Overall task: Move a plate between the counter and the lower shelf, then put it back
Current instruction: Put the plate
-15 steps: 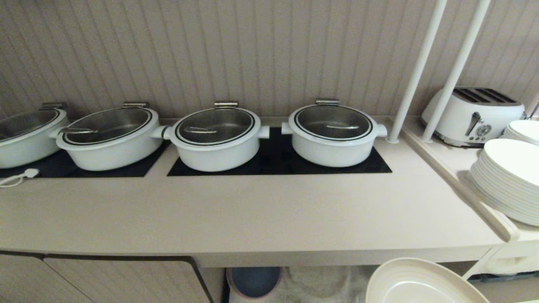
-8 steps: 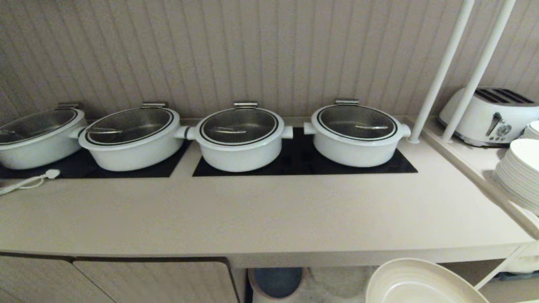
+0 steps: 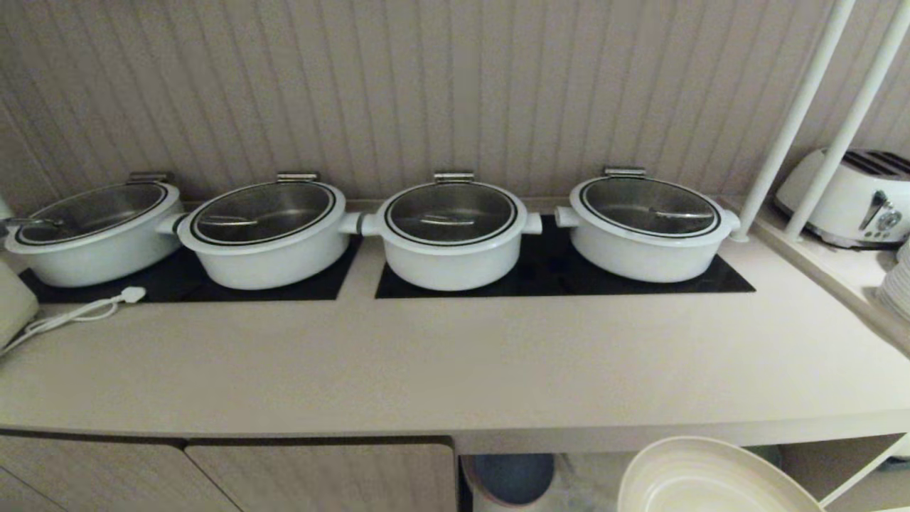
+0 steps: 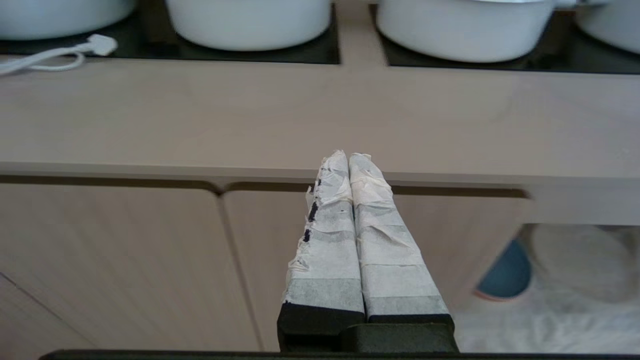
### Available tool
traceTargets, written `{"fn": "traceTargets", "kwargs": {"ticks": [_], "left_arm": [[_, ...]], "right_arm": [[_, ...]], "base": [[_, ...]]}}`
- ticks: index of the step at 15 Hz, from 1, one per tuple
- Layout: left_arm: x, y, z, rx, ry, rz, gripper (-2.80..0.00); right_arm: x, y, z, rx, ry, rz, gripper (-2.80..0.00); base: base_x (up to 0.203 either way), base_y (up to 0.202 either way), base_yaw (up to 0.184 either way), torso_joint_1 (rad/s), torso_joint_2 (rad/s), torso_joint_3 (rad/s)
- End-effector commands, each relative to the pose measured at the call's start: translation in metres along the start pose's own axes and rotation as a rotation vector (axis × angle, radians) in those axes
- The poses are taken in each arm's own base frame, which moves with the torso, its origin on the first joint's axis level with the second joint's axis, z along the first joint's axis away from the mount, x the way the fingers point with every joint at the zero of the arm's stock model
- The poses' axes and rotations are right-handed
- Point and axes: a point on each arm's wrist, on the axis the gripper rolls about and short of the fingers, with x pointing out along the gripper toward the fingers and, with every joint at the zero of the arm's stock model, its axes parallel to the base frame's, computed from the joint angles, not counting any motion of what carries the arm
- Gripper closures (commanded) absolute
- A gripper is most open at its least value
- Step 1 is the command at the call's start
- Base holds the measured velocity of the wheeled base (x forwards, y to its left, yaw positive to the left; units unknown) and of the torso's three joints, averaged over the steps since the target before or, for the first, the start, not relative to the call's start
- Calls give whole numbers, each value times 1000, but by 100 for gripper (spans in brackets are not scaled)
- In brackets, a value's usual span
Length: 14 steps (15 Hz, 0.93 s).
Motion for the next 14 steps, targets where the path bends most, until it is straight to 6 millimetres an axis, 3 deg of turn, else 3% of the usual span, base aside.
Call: {"fn": "traceTargets", "kwargs": {"ticks": [1,3,14], "left_arm": [[0,0,0,0,-1,1,0],[0,0,0,0,-1,1,0],[0,0,0,0,-1,1,0]], "right_arm": [[0,0,0,3,1,-1,0],[0,0,0,3,1,-1,0],[0,-1,0,6,-13,-19,0]], "base": [[0,182,4,2,-2,-2],[0,106,-1,-1,5,1],[0,0,0,0,0,0]]}}
